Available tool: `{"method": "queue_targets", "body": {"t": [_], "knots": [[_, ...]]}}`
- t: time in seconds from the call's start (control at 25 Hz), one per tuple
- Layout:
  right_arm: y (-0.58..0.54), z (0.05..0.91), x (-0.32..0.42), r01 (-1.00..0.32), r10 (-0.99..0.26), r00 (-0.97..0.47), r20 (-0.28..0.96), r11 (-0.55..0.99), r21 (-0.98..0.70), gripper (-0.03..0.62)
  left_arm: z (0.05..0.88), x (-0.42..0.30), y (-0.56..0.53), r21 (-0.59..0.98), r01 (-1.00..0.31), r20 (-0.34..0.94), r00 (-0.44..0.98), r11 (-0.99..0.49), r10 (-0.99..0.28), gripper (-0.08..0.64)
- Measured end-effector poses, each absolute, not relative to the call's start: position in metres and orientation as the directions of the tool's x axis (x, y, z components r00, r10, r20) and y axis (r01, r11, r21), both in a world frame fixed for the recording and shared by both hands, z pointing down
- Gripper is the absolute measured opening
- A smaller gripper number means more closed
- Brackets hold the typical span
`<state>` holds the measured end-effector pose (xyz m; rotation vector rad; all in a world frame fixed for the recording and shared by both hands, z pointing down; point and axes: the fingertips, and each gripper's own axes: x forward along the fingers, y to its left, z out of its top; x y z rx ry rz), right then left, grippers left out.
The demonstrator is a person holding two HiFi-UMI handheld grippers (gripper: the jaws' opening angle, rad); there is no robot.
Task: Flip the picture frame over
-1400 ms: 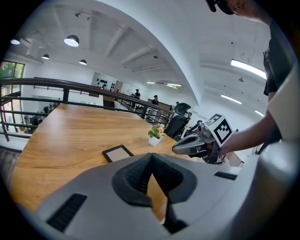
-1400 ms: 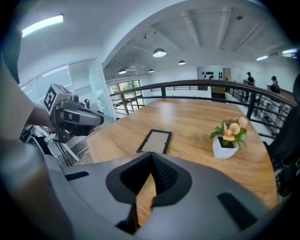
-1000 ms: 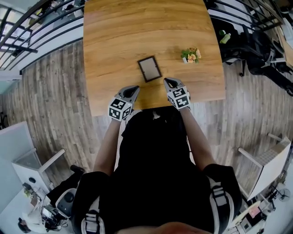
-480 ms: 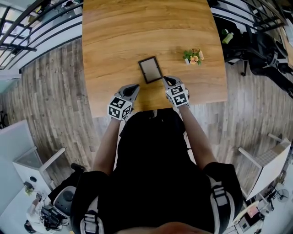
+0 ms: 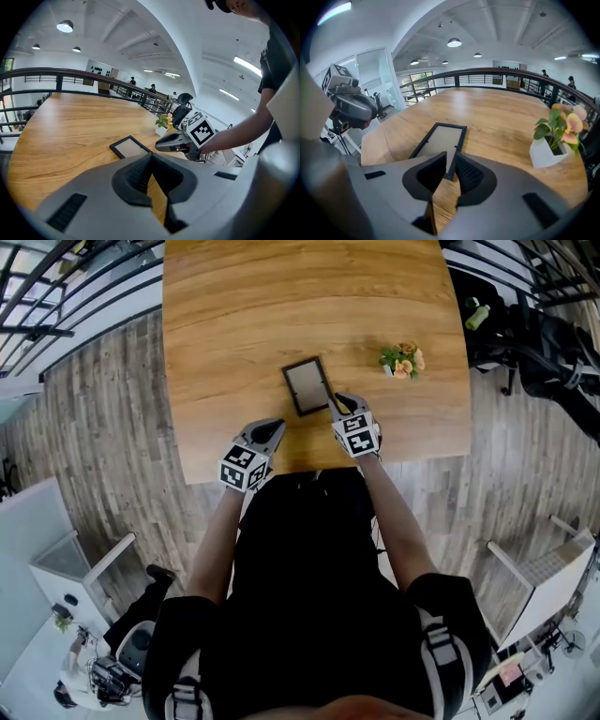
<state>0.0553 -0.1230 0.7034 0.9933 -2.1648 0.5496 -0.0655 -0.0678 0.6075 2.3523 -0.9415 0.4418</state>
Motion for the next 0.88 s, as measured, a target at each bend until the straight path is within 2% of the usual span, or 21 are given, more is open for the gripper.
{"method": "queue_targets", "body": {"t": [0.36, 0.88], "knots": [[-0.132, 0.734, 0.049, -0.797, -0.460, -0.445, 0.769, 0.594, -0.105, 0.078, 0.622, -0.066, -0.059, 0.393, -0.708, 0.526, 0.697, -0.587, -0.488, 0.020], [-0.137, 0.745, 0.047, -0.823, -0.478, -0.399, 0.782, 0.563, -0.076, 0.066, 0.628, -0.068, -0.049, 0.404, -0.701, 0.529, 0.703, -0.588, -0.475, 0.020]]}}
